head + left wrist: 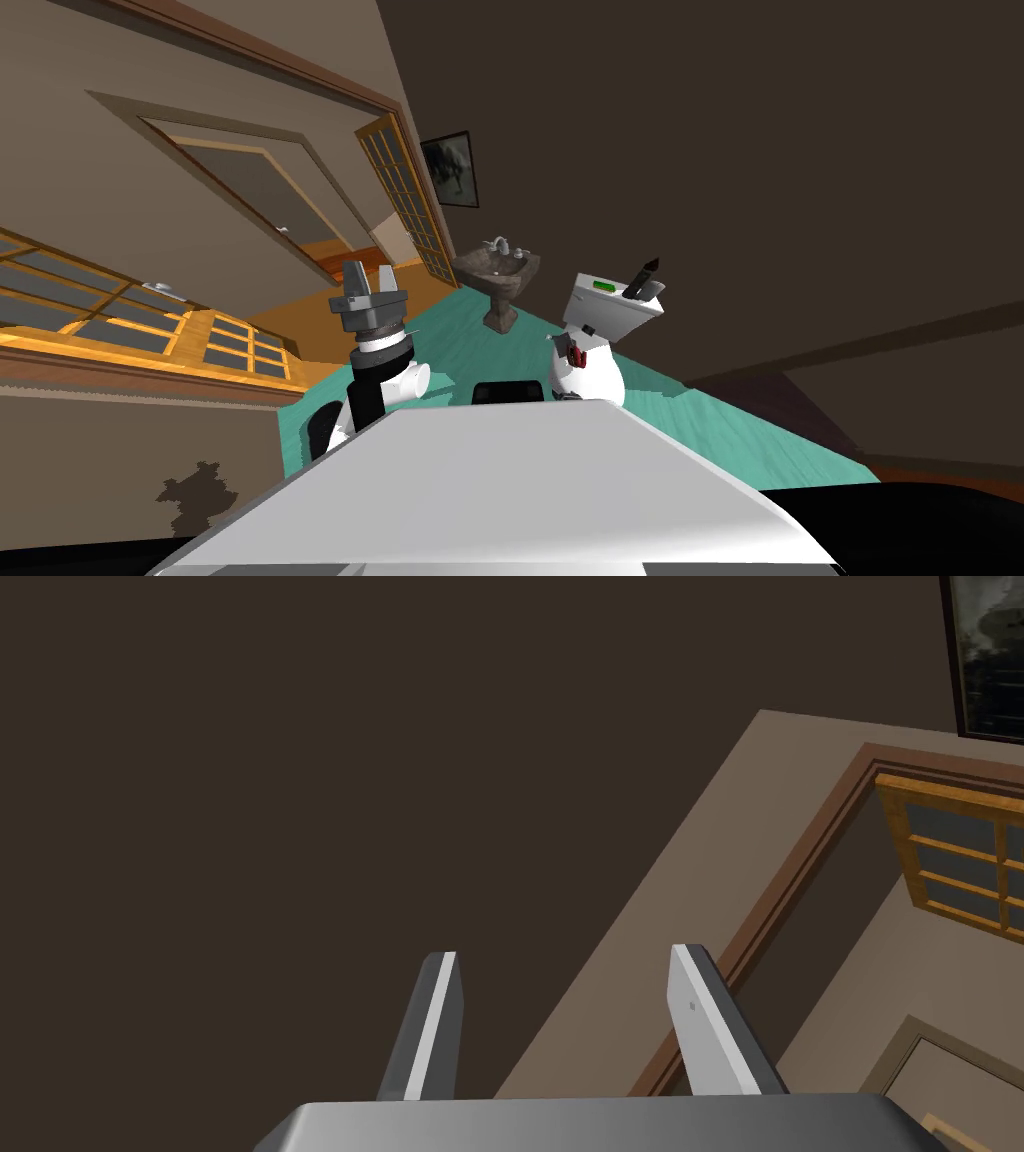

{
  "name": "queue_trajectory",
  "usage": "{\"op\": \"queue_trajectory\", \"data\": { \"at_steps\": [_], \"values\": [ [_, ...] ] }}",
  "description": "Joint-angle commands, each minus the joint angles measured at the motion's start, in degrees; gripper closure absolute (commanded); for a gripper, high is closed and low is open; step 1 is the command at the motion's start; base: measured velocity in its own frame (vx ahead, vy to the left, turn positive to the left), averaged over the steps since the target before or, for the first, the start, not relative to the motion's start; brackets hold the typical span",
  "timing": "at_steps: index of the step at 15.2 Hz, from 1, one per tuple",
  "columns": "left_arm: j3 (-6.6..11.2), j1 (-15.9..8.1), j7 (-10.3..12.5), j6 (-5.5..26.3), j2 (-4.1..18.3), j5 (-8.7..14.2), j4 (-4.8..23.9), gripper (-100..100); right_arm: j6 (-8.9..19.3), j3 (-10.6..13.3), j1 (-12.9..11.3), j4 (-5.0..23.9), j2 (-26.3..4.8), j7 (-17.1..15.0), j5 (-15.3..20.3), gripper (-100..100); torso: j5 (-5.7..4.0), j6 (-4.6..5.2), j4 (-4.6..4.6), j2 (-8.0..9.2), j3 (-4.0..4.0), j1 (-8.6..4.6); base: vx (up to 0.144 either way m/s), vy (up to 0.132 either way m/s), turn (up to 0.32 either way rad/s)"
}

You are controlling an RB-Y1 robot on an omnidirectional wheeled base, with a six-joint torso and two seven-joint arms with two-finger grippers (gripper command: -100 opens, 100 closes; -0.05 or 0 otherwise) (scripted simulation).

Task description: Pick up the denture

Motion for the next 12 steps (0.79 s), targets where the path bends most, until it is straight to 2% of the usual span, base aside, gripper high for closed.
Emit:
{"op": "queue_trajectory", "data": {
  "at_steps": [1, 2, 3, 6, 7, 10, 11, 12],
  "values": [
    [0.0, 0.0, 0.0, 0.0, 0.0, 0.0, 0.0, 0, 0.3, 0.4, 0.1, 2.8, -0.1, 0.9, 1.0, -100, 0.0, 0.0, 0.0, 0.0, 0.0, 0.0, 0.088, 0.025, 0.132],
    [0.0, 0.0, 0.0, 0.0, 0.0, 0.0, 0.0, 0, 0.3, 0.4, 0.1, 2.8, -0.1, 0.9, 1.0, -100, 0.0, 0.0, 0.0, -0.02, -0.01, -0.02, 0.088, 0.01, 0.099],
    [0.0, 0.0, 0.0, 0.0, 0.0, 0.0, 0.0, 0, 0.4, 0.8, 0.0, 4.4, -0.6, 1.3, 1.6, -100, -0.01, 0.0, -0.01, -0.03, -0.02, -0.06, 0.097, 0.019, 0.113],
    [0.0, 0.0, 0.0, 0.0, 0.0, 0.0, 0.0, 0, 0.5, 1.2, -0.1, 6.6, -1.1, 1.6, 2.2, -100, -0.01, -0.01, -0.02, -0.1, -0.06, -0.08, 0.106, 0.007, 0.117],
    [0.0, 0.0, 0.0, 0.0, 0.0, 0.0, 0.0, 0, 0.5, 1.5, -0.1, 8.3, -1.6, 1.9, 2.8, -100, -0.03, 0.0, -0.02, -0.12, -0.07, -0.12, 0.126, -0.008, 0.13],
    [0.0, 0.0, 0.0, 0.0, 0.0, 0.0, 0.0, 0, 0.4, 1.8, -0.2, 10.3, -2.1, 2.2, 3.4, -100, -0.03, 0.0, -0.04, -0.18, -0.1, -0.16, 0.119, -0.007, 0.109],
    [0.0, 0.0, 0.0, 0.0, 0.0, 0.0, 0.0, 0, 0.3, 2.0, -0.2, 12.1, -2.6, 2.5, 4.1, -100, -0.03, 0.0, -0.04, -0.18, -0.1, -0.15, 0.129, -0.01, 0.115],
    [0.0, 0.0, 0.0, 0.0, 0.0, 0.0, 0.0, 0, 0.3, 2.0, -0.2, 12.1, -2.6, 2.5, 4.1, -100, -0.03, -0.01, -0.04, -0.2, -0.11, -0.16, 0.128, -0.012, 0.095]
  ]
}}
